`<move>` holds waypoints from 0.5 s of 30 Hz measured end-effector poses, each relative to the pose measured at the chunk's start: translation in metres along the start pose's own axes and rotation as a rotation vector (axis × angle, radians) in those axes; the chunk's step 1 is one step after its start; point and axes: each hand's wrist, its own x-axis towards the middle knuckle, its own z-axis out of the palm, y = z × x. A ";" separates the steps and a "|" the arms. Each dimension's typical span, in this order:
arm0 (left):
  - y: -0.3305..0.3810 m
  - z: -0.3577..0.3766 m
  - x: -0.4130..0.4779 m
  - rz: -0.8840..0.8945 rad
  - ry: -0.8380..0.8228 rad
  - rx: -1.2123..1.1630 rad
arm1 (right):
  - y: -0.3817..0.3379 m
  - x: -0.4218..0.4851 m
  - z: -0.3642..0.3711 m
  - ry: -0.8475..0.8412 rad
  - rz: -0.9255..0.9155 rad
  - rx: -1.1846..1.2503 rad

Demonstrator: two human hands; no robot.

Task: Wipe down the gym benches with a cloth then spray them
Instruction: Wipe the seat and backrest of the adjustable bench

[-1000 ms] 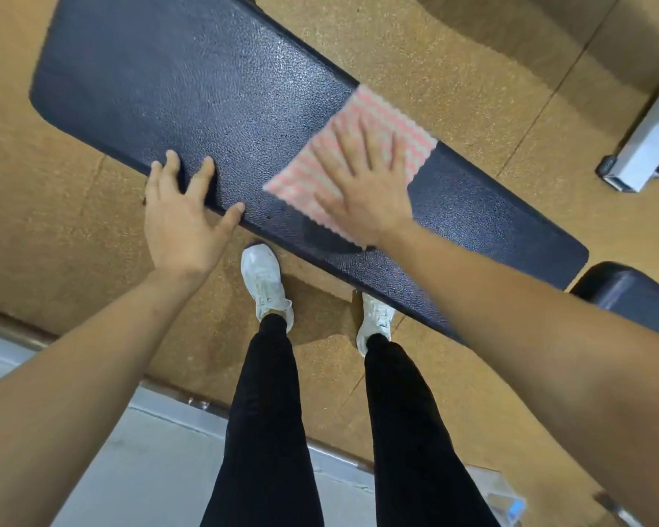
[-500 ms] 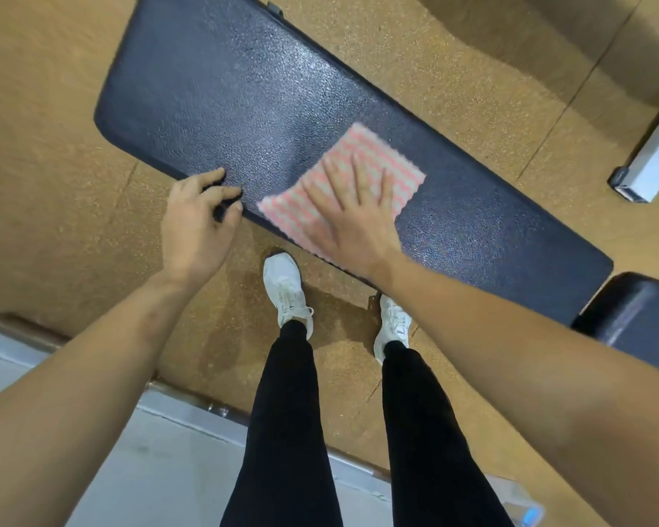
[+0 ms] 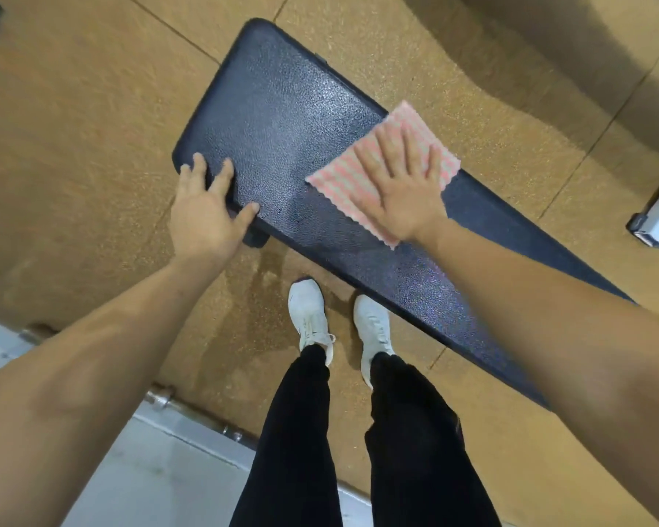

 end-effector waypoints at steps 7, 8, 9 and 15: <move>-0.002 -0.003 0.005 0.009 -0.046 0.046 | -0.013 0.037 -0.020 0.040 0.201 0.112; -0.003 -0.002 0.004 0.010 -0.048 0.034 | -0.022 0.034 -0.018 0.034 0.157 0.086; -0.003 -0.001 0.004 0.015 -0.044 0.023 | -0.033 0.030 -0.013 0.021 0.087 0.052; -0.006 -0.012 0.004 0.010 -0.110 -0.004 | -0.098 -0.002 0.013 -0.035 -0.310 -0.123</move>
